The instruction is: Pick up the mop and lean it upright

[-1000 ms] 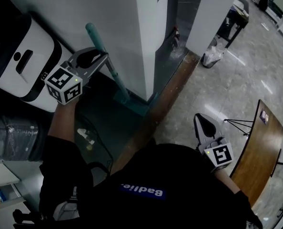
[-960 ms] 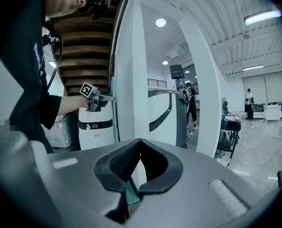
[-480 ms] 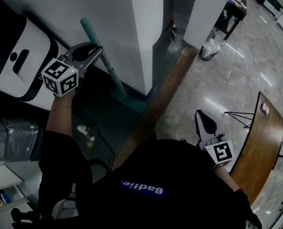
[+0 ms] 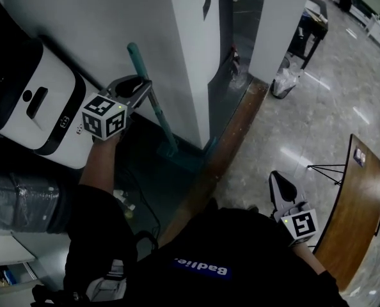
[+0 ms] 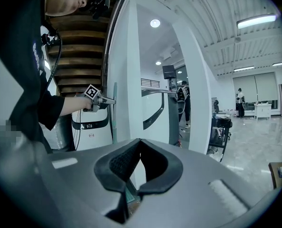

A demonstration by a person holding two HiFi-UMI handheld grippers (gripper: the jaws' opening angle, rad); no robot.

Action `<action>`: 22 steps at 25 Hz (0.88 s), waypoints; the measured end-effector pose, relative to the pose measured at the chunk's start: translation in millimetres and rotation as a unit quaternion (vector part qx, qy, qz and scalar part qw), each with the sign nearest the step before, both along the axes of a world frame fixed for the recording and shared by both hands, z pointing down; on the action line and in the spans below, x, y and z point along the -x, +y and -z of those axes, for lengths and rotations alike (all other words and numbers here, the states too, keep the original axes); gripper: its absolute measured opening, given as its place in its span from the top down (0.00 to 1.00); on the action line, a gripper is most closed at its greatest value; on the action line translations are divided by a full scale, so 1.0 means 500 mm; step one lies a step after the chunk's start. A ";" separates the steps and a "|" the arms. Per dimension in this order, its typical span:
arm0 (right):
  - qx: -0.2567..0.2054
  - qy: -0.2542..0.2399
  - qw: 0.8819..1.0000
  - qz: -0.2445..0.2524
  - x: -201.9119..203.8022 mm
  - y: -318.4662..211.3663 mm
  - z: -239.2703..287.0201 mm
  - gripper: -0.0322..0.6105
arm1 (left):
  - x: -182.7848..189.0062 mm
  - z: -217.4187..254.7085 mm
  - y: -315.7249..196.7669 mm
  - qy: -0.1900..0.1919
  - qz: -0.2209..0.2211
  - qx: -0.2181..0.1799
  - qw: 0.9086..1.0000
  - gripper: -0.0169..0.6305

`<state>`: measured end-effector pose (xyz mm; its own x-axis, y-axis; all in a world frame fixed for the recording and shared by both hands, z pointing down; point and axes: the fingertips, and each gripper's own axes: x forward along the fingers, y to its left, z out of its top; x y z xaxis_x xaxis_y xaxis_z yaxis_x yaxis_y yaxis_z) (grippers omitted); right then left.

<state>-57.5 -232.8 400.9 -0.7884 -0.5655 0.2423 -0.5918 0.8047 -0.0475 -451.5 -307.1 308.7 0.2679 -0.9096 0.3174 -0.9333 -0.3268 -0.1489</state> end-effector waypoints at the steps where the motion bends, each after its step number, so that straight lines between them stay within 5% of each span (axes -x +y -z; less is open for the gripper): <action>1: -0.002 0.000 1.000 -0.002 -0.003 -0.001 -0.003 0.94 | -0.001 -0.002 -0.006 -0.006 0.009 0.001 1.000 0.79; 22: 0.006 -0.010 1.000 -0.023 -0.027 -0.018 -0.001 0.94 | -0.017 -0.006 -0.068 -0.079 0.065 0.002 0.995 0.76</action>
<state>-43.8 -242.0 401.2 -0.7661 -0.5986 0.2341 -0.6273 0.7757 -0.0694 -442.9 -341.2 311.6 0.0939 -0.9324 0.3491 -0.9329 -0.2048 -0.2962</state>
